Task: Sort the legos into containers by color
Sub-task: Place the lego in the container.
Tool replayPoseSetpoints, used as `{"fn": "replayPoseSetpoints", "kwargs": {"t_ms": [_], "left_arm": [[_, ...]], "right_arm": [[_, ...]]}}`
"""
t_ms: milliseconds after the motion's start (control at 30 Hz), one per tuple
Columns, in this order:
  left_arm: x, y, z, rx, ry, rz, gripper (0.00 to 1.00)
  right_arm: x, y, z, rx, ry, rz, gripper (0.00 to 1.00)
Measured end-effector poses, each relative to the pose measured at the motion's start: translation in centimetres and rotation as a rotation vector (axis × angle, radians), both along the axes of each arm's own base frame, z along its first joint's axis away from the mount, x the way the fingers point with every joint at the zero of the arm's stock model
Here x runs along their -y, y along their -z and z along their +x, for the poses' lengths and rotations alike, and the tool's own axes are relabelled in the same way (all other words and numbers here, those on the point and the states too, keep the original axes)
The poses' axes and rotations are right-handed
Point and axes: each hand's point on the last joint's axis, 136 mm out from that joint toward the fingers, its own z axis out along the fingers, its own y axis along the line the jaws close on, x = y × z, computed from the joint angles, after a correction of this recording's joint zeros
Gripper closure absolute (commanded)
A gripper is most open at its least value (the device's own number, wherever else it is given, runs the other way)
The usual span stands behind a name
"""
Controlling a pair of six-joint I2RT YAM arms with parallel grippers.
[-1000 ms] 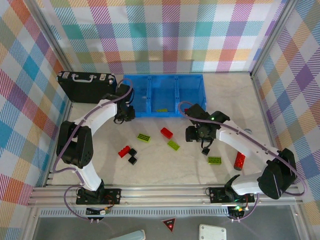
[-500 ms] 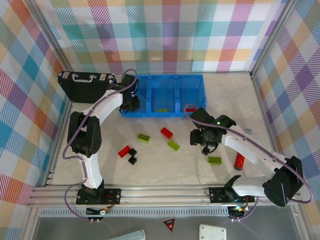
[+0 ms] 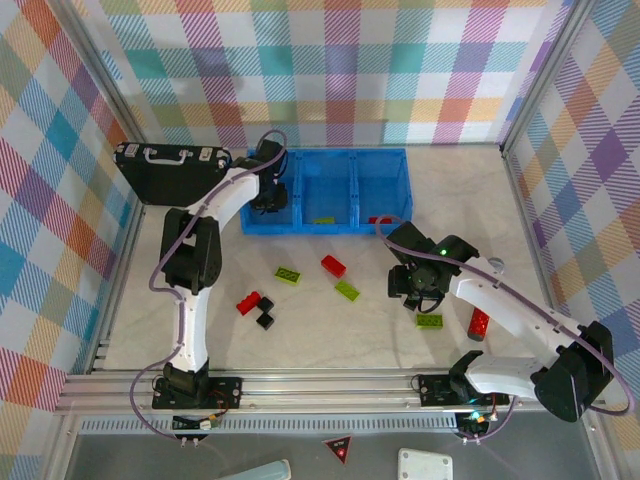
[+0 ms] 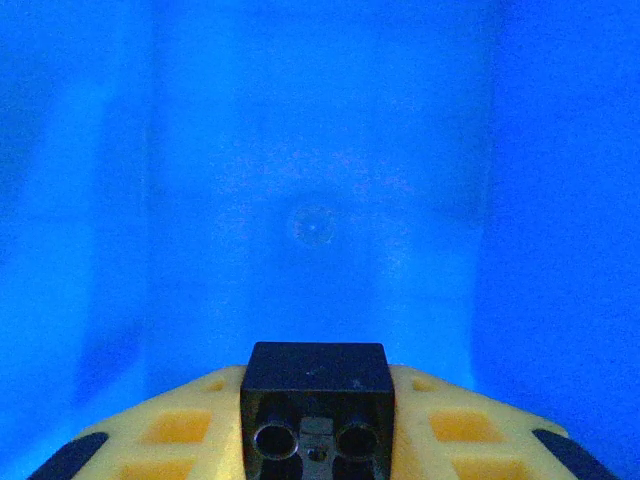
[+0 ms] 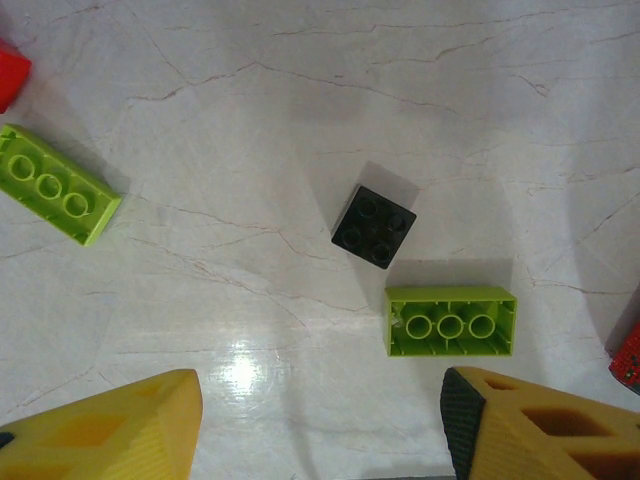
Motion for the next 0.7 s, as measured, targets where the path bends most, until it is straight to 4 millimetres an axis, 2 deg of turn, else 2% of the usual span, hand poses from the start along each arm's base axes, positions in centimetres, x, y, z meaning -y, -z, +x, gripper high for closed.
{"fn": "replayPoseSetpoints", "kwargs": {"t_ms": [300,700], "left_arm": [[0.2,2.8,0.7,-0.046,0.013,0.023,0.67],[0.1,3.3,0.7,-0.055,0.014,0.022,0.57]], "right_arm": [[0.4,0.0,-0.2,-0.005,0.016,-0.012,0.34],[0.8,-0.2,-0.7,-0.003,0.025,-0.009,0.34]]}}
